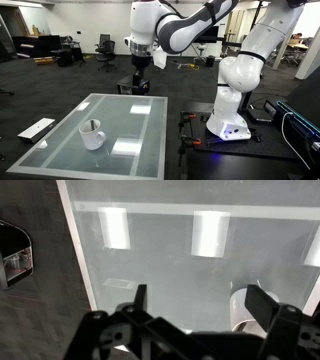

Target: Remove the pen from the mug and put it on the table

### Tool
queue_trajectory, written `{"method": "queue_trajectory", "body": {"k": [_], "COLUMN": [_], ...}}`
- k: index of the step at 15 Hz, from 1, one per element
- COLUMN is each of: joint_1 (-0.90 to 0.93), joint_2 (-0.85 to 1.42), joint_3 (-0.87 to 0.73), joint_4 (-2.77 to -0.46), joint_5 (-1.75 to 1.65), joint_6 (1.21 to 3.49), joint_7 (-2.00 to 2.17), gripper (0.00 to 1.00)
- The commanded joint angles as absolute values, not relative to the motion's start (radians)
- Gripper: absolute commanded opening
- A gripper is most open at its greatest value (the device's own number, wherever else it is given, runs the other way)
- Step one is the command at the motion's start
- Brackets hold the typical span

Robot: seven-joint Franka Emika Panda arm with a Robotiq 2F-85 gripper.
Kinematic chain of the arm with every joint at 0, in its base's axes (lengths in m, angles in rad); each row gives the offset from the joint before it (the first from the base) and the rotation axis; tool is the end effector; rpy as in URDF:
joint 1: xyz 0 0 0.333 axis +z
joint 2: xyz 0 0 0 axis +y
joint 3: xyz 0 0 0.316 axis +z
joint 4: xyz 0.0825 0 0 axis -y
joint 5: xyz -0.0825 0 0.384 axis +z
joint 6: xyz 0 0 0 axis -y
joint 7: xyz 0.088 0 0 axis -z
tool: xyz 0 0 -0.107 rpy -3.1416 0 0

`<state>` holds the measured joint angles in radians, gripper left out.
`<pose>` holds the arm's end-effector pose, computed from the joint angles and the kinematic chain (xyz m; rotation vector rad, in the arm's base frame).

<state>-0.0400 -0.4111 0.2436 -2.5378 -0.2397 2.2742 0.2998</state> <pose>0.4155 0.0805 0.4263 2.8780 0.0496 0.2824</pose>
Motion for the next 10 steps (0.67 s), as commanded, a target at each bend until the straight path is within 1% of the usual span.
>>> {"method": "queue_trajectory", "body": {"k": [1, 10], "joint_1": [-0.019, -0.007], "joint_2": [-0.409, -0.396], "joint_3": [0.223, 0.237], "joint_4": [-2.536, -2.516], "joint_5": [-0.250, -0.256], "joint_6": [2.271, 2.291], "joint_7": [0.308, 0.330], "gripper": [1.00, 1.00]}}
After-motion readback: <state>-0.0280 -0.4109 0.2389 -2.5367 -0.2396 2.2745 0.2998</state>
